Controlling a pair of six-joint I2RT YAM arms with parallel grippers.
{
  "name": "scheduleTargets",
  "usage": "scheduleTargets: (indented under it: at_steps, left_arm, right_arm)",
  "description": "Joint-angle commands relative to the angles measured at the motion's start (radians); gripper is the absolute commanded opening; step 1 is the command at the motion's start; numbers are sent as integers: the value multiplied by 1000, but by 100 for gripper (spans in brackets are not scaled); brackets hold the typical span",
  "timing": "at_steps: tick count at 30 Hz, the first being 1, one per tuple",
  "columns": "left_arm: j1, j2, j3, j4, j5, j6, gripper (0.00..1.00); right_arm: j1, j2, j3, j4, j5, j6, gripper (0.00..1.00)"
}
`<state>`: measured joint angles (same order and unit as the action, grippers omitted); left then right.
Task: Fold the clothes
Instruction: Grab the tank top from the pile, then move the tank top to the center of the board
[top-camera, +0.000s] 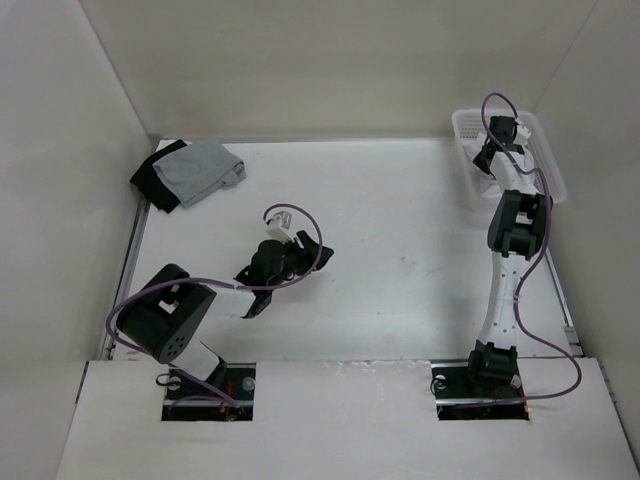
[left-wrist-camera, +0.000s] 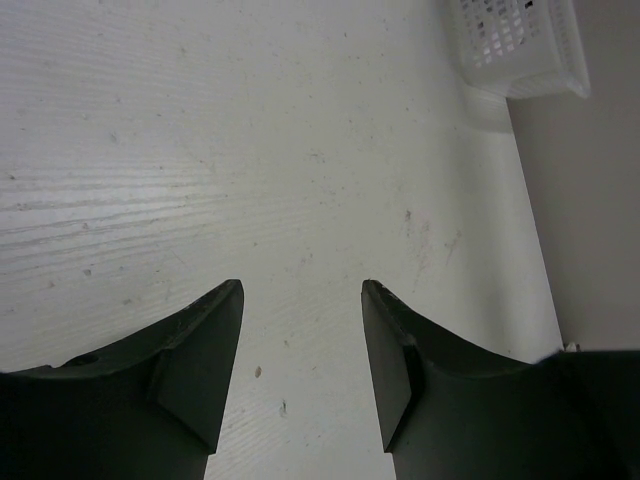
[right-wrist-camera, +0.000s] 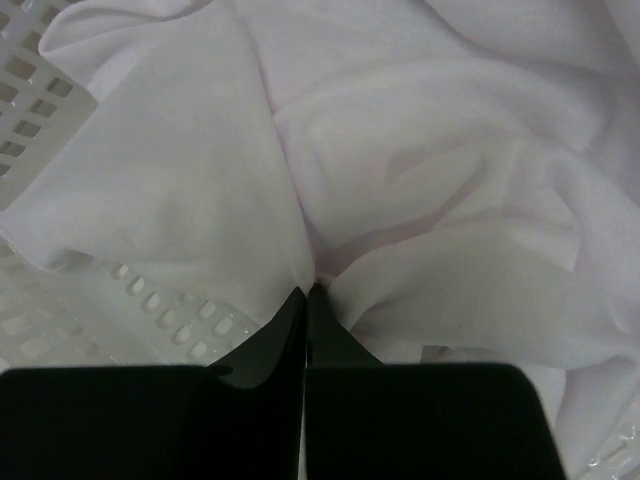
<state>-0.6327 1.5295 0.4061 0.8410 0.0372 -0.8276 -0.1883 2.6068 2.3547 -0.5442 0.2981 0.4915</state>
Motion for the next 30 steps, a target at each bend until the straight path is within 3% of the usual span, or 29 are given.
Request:
scheduleTargets:
  at_steps: [1, 4, 8, 14, 19, 24, 27, 30]
  left_arm:
    - [12, -48, -10, 78, 15, -10, 49]
    - [9, -35, -4, 78, 18, -11, 49]
    - [3, -34, -1, 78, 21, -10, 49]
    - [-2, -52, -12, 93, 21, -10, 49]
    - [40, -150, -41, 73, 0, -19, 49]
    - [106, -352, -75, -55, -63, -68, 49]
    - [139, -457, -96, -147, -92, -84, 49]
    - [202, -589, -145, -264, -111, -81, 50]
  right_arm:
    - [-6, -169, -174, 154, -97, 108, 0]
    - [-12, -366, -343, 367, -138, 163, 0]
    - [-4, -673, -493, 515, -134, 160, 0]
    - [81, -1043, -656, 608, -148, 134, 0]
    - [280, -1345, -719, 613, -177, 49, 0]
    - [540, -1520, -747, 586, -183, -48, 2]
    - [644, -1580, -874, 589, -180, -31, 4]
    - [744, -1605, -1200, 674, -192, 80, 7]
